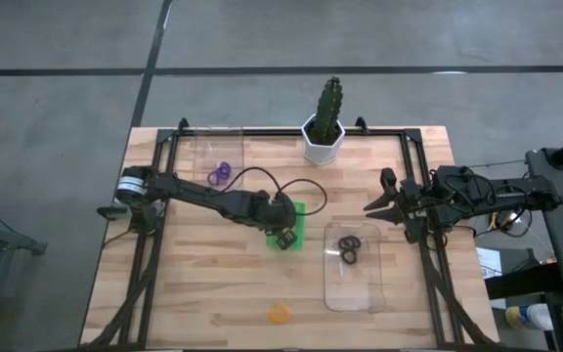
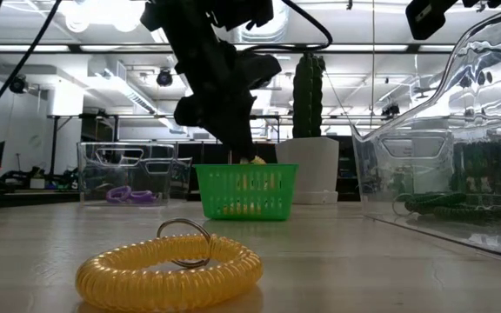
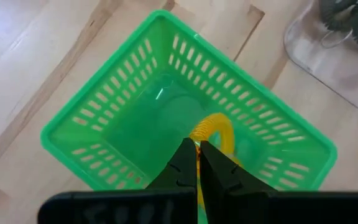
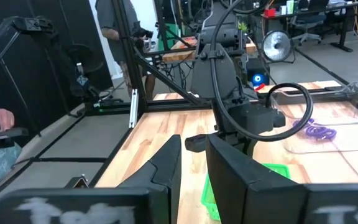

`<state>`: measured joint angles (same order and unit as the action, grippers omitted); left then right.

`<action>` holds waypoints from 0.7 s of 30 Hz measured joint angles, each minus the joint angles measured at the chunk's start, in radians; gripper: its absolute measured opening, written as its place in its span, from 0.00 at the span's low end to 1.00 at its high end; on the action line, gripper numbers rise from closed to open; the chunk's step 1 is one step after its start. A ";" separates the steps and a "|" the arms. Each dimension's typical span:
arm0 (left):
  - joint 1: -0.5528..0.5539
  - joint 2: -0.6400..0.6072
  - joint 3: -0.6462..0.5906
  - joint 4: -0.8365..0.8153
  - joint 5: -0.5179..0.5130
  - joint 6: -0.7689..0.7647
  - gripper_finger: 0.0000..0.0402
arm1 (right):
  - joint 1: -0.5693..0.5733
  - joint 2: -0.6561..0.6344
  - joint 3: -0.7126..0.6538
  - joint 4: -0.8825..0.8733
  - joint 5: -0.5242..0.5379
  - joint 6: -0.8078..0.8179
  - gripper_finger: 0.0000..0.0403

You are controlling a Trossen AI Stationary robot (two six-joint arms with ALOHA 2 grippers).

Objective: Sort spring keychains
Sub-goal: Put the top orange spring keychain into the green bin, then put the yellow orange keychain into the green bin

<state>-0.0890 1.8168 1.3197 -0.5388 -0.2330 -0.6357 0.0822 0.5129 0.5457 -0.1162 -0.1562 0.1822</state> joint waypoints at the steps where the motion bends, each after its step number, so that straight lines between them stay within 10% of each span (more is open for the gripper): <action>1: 0.000 0.000 0.000 0.000 0.000 -0.001 0.00 | 0.000 0.000 0.000 0.000 0.000 0.000 0.17; 21: 0.009 0.003 -0.014 0.004 -0.004 -0.023 0.24 | 0.000 0.000 0.000 0.000 0.000 -0.003 0.19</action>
<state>-0.0803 1.8198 1.3060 -0.5344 -0.2367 -0.6590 0.0822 0.5129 0.5457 -0.1165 -0.1562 0.1791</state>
